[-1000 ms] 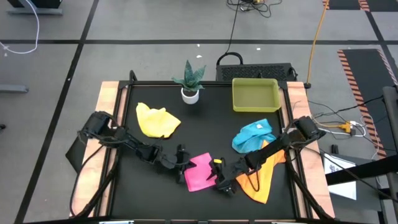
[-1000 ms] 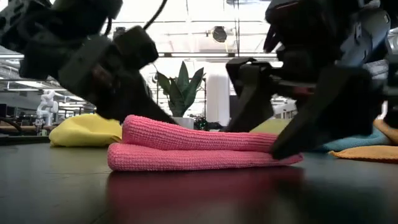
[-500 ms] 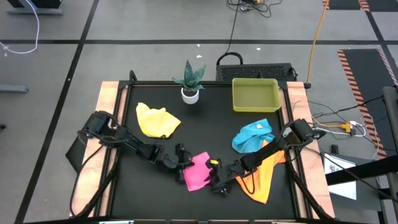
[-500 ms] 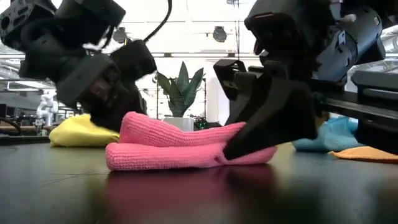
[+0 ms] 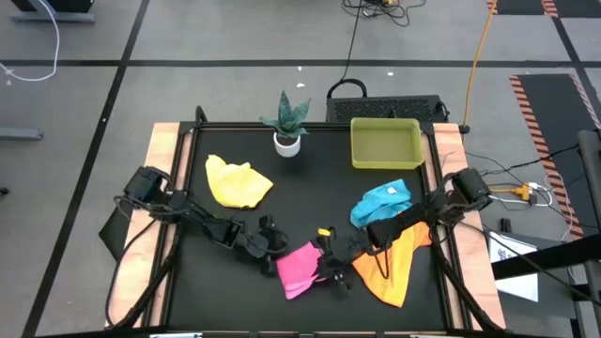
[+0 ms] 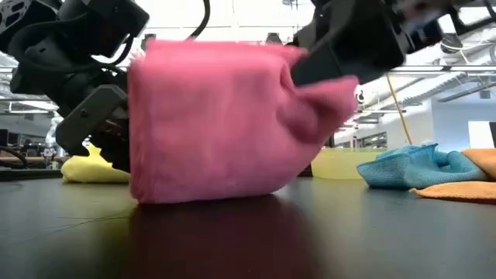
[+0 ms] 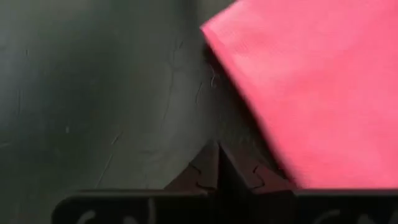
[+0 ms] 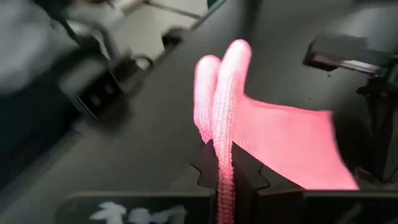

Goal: Fold microfiber towels
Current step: Fold the pink microfiber cloth

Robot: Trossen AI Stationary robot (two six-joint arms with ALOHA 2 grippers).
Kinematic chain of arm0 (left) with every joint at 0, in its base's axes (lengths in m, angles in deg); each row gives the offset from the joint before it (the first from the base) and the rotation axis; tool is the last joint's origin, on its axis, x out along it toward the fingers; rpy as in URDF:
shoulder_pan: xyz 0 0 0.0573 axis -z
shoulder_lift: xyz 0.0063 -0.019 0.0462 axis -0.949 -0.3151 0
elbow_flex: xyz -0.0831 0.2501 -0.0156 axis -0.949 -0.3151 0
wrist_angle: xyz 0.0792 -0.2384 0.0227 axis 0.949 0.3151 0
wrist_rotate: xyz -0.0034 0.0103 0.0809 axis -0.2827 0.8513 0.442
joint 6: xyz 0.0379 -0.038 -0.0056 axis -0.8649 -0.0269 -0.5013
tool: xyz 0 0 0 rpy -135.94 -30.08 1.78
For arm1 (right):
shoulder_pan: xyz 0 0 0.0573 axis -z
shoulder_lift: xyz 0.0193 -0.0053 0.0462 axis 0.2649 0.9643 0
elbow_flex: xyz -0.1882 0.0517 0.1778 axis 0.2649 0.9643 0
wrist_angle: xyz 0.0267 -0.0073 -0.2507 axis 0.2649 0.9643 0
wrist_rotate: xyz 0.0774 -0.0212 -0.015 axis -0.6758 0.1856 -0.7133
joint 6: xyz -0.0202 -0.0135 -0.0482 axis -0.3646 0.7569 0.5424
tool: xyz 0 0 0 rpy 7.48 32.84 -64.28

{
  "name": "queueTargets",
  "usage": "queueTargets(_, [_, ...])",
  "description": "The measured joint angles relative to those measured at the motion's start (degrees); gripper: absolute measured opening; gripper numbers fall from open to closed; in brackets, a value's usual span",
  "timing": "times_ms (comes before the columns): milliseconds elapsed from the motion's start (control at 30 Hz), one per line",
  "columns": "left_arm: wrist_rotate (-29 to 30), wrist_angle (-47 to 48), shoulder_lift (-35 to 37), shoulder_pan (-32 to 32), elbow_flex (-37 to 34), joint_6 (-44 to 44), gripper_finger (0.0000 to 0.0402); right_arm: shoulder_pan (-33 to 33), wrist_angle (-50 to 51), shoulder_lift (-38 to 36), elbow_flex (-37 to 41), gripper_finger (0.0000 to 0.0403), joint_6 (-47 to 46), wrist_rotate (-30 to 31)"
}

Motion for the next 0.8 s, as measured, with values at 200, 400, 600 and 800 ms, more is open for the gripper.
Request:
queueTargets(200, [0.4, -3.8, -2.0, 0.0, 0.1, -1.4, 0.0004, 6.1, -1.1, -0.2, 0.0, 0.0002, -9.6, -6.9])
queueTargets(400, [0.3, -3.8, -0.1, 0.4, 0.0, -2.6, 0.0004, 8.2, 1.2, -0.1, 0.0, 0.0003, -11.6, -6.9])
queueTargets(600, [-0.6, -1.1, 3.5, 3.6, 0.0, -2.3, 0.0008, 8.9, 2.0, -0.1, 0.0, 0.0003, -13.8, -7.1])
queueTargets(800, [0.8, -2.0, 0.2, 4.5, 0.0, -0.7, 0.0007, 9.9, 2.5, -0.1, 0.0, 0.0004, -16.5, -7.3])
